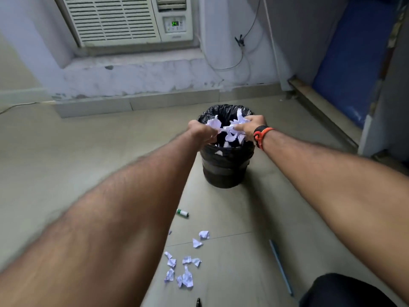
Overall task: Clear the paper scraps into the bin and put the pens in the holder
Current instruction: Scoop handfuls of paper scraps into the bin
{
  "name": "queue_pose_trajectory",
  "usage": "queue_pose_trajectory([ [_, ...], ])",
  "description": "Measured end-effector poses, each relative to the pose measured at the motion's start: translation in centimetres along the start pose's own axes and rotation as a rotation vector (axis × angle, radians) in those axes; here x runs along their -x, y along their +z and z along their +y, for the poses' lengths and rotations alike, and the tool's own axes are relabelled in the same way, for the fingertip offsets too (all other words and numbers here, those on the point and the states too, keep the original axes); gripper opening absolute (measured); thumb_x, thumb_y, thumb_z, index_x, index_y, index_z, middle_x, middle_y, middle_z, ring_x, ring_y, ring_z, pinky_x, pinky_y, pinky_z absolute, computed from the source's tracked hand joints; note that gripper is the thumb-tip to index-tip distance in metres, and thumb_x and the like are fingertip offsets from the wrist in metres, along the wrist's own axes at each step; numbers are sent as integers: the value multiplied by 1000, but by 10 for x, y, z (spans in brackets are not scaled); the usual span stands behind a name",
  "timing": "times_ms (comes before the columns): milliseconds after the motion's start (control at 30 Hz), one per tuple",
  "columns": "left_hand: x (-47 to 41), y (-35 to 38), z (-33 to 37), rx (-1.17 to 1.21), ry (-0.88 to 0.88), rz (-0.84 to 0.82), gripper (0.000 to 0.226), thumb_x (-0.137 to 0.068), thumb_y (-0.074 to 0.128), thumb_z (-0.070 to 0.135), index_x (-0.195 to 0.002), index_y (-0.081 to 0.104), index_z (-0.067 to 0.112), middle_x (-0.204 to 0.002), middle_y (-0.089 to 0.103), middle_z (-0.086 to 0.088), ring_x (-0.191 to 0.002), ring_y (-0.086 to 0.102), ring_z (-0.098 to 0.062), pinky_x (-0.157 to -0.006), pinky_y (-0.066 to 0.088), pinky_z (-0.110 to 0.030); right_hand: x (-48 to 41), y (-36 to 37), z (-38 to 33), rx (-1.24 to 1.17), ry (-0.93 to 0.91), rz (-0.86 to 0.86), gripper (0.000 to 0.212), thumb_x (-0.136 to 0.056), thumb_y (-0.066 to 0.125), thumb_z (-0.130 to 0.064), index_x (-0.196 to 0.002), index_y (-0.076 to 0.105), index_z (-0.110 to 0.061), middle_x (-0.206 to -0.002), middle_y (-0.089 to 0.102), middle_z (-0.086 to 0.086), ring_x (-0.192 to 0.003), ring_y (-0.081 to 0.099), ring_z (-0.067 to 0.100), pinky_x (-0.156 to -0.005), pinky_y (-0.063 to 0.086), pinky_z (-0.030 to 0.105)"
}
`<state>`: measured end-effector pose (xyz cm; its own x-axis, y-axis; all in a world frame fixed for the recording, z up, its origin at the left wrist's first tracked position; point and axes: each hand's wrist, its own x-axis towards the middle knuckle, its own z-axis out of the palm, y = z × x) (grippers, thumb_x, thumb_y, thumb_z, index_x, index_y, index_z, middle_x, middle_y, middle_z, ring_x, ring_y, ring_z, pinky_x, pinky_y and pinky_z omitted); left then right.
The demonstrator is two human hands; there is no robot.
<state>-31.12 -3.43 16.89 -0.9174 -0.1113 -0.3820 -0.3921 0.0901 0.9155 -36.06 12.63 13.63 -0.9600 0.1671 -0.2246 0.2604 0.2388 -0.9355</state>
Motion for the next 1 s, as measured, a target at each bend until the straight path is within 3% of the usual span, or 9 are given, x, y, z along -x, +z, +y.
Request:
queue_pose_trajectory([
  [67,-7,11,8,112,7,-10,44,-90,63,3,-129,43,-5,-119,60,-15,-106,64,-26,-94,53,-30,4,4,-7,-34,-16,-37,52,-75,79,-4,-123,62,-10,-110,64,3,-81,62,17,-61,53,33],
  [133,-20,17,12,123,33,7,43,-90,64,4,-127,45,-6,-107,61,-12,-90,64,-19,-96,53,-33,4,4,-10,41,-69,-48,60,-74,80,-7,-129,59,-18,-110,61,1,-91,62,18,-68,56,35],
  [233,-27,19,6,77,84,25,33,-89,63,1,-120,56,-10,-92,62,-11,-75,63,-16,-88,56,-32,1,-2,-7,150,-168,1,45,-76,77,-3,-118,69,-16,-103,65,4,-92,64,16,-89,56,35],
  [333,-28,13,-9,73,161,88,36,-87,62,-3,-122,57,-6,-96,63,-14,-91,66,-25,-94,54,-36,4,-3,-1,196,-237,121,30,-77,74,-2,-103,76,-17,-100,73,6,-95,67,12,-85,51,20],
  [467,-17,2,-34,144,222,95,28,-85,62,-6,-113,62,-6,-89,66,-16,-86,65,-26,-94,54,-36,15,-2,1,156,-265,234,20,-75,74,-3,-88,78,-17,-87,76,3,-84,71,10,-86,56,24],
  [567,-7,-6,-57,147,218,75,26,-84,63,-6,-110,64,-7,-85,68,-15,-81,65,-25,-91,55,-36,32,1,6,129,-295,247,15,-71,74,-5,-79,78,-17,-74,75,0,-69,70,8,-74,59,24],
  [633,0,-8,-76,165,196,73,25,-86,62,-7,-111,62,-9,-82,66,-12,-75,64,-22,-83,57,-31,52,5,15,5,-293,240,13,-74,69,-2,-77,75,-14,-65,70,0,-47,63,7,-54,56,21],
  [767,16,-8,-136,218,86,86,26,-86,60,-9,-112,62,-12,-77,63,-11,-70,63,-20,-72,57,-22,97,24,69,-252,-72,84,3,-81,68,-2,-79,70,-2,-60,62,9,-33,47,10,-35,38,17],
  [1000,60,-17,-240,339,-189,123,25,-86,61,-9,-110,61,-3,-86,65,-14,-83,66,-27,-77,58,-22,108,48,201,61,210,84,20,-75,72,-2,-61,66,-16,-72,70,15,-51,61,23,-58,60,32],
])
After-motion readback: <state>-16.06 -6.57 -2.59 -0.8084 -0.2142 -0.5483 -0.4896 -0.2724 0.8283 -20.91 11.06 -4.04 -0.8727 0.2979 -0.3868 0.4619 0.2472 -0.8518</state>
